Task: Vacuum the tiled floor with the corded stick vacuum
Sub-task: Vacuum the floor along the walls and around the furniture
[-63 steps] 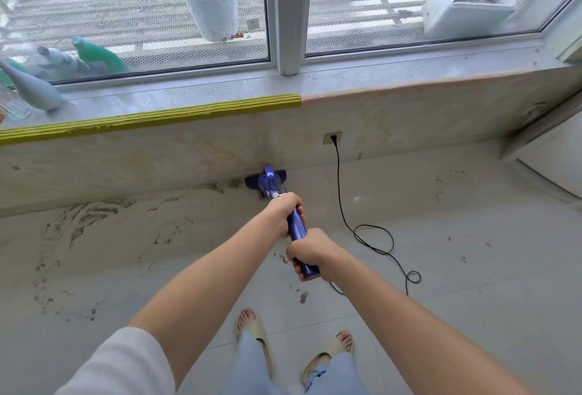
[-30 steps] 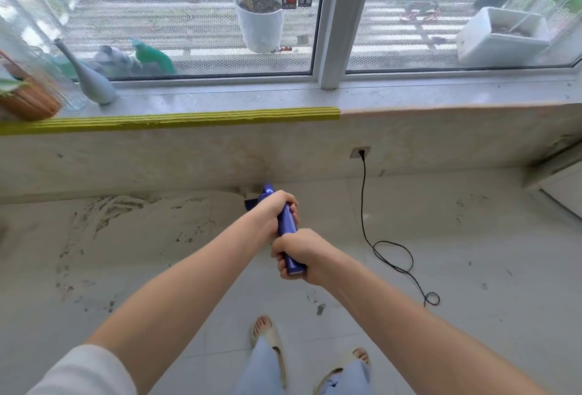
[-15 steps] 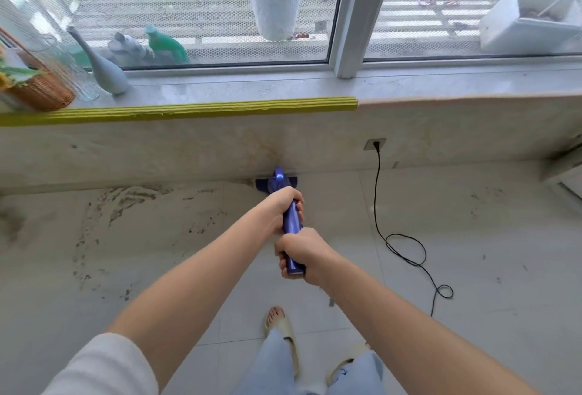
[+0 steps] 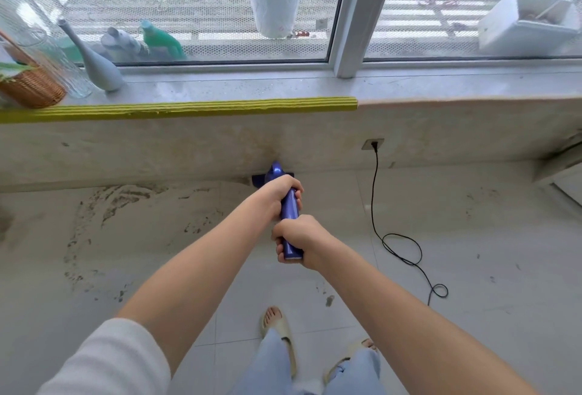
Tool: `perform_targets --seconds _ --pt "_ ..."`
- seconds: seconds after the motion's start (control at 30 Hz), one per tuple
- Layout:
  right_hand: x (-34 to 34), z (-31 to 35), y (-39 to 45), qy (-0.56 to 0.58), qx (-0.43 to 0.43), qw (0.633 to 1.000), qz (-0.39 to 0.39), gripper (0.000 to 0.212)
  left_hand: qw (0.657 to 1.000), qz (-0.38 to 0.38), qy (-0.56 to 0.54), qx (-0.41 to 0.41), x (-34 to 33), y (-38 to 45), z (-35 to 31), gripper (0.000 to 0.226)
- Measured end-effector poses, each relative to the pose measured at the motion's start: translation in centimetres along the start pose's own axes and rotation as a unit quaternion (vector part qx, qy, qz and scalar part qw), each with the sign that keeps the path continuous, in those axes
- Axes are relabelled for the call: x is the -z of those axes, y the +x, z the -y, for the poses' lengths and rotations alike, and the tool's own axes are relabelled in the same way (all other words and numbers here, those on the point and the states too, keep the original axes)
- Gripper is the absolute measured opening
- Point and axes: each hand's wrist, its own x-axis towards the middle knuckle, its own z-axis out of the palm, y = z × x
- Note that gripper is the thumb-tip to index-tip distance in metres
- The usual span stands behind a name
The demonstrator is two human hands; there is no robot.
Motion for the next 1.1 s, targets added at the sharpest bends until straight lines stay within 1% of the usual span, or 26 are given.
perform_targets --seconds 0.17,0.27,0.4,0.5,0.57,0.67,0.77,0.9,1.03,1.1 --pt "0.3 0.4 0.0 0.002 0.004 1.000 0.005 0.018 1.000 0.003 0.014 -0.007 -0.2 0.1 -0.5 0.023" --pt "0.8 -0.6 -0.5 -0.019 -0.003 1.000 0.001 0.016 1.000 0.008 0.011 0.005 -0.5 -0.1 0.7 0.025" --pt "1.6 -1.9 -0.9 -0.060 -0.010 0.998 -0.012 0.019 1.000 0.010 -0.004 0.005 -0.9 -0.8 2.4 0.025" --pt "1.7 -3.2 -1.8 -0.085 -0.008 0.996 -0.016 0.019 1.000 -0.003 -0.023 0.003 -1.1 -1.5 4.0 0.023" --pt "1.7 -4.0 -2.6 -0.081 -0.006 0.997 -0.009 0.017 1.000 -0.008 -0.027 0.003 -1.0 -1.9 4.9 0.023" --pt "2.1 -5.2 -4.2 -0.054 0.004 0.998 0.015 0.015 1.000 -0.005 -0.024 0.004 -1.2 -3.3 6.1 0.026" --pt "2.9 -7.1 -5.4 0.000 0.006 0.999 0.031 0.014 1.000 0.001 -0.017 0.013 -2.1 -4.3 7.7 0.023" --pt "4.8 -9.0 -5.5 0.096 0.002 0.995 0.030 0.017 0.999 0.000 0.046 0.007 -4.8 -3.9 9.2 0.026" --pt "5.9 -9.4 -5.0 0.160 -0.002 0.987 0.028 0.019 0.996 -0.013 0.083 0.002 -6.7 -3.1 9.2 0.025" --pt "6.1 -9.1 -4.7 0.168 -0.003 0.985 0.029 0.019 0.996 -0.018 0.084 0.000 -6.9 -2.7 8.8 0.023"
